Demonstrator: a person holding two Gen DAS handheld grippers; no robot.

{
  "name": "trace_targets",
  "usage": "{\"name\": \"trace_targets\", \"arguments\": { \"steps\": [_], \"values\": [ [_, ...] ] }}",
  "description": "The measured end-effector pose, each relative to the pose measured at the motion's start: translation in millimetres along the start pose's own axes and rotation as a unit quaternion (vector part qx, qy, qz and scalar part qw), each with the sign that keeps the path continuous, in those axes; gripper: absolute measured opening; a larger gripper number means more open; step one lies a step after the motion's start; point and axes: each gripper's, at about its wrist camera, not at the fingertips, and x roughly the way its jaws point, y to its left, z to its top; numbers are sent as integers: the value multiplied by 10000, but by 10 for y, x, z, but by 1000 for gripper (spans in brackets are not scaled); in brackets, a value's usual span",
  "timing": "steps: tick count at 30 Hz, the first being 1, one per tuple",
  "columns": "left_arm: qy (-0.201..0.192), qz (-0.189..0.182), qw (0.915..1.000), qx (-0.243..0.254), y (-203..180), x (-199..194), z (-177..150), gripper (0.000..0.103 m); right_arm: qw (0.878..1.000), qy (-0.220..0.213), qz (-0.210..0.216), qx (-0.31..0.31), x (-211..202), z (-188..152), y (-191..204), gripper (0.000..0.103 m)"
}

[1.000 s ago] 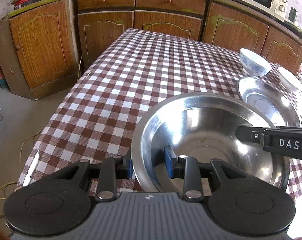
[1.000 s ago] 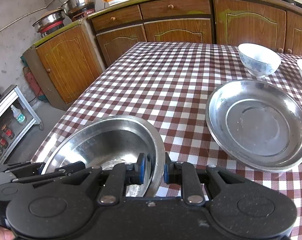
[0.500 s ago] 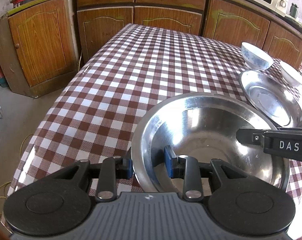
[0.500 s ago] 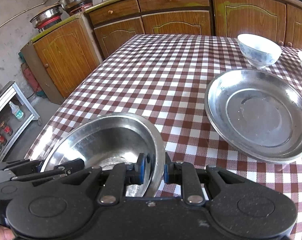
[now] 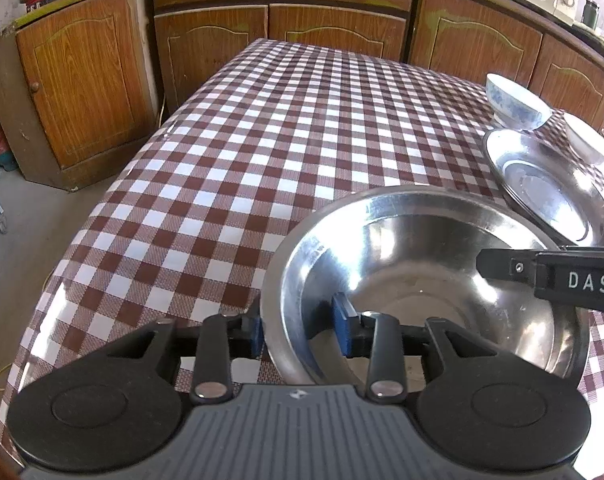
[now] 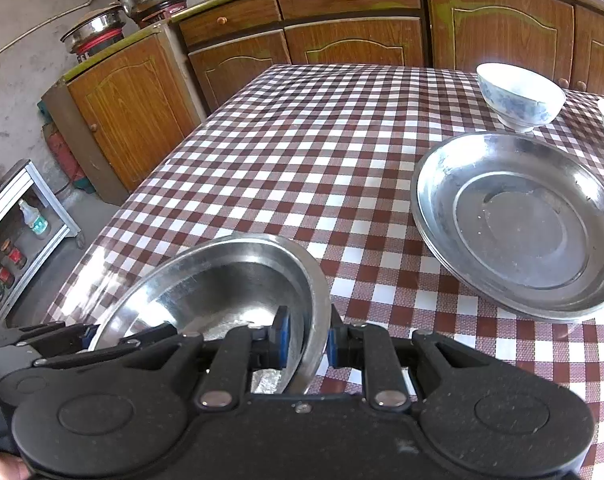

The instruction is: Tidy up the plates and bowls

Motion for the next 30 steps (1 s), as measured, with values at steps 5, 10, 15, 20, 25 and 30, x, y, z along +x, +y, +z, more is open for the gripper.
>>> {"name": "trace_targets", "arguments": {
  "steps": [5, 10, 15, 20, 25, 30],
  "values": [
    [-27, 41, 10000, 23, -2, -6, -6, 36, 10000, -16, -5, -51, -9, -7, 17, 25],
    [-66, 61, 10000, 13, 0, -26, -3, 36, 9999, -92, -95, -94, -46, -4, 22, 31],
    [-112, 59, 9999, -52, 26, -63, 6, 36, 9998, -159, -140, -44, -93, 5, -6, 33],
    [-171, 71, 9998, -79, 29, -126, 22, 38, 9995, -271, -170, -21, -161, 19, -13, 35],
    [-209, 115, 9997, -110, 31, -196, 39, 45, 9987, -445, -192, -131, -276, 46, 11, 36],
    [-245, 173, 9994, -190, 11, -279, 58, 51, 9980, -570, -201, -159, -371, 68, 8, 38]
  ]
}}
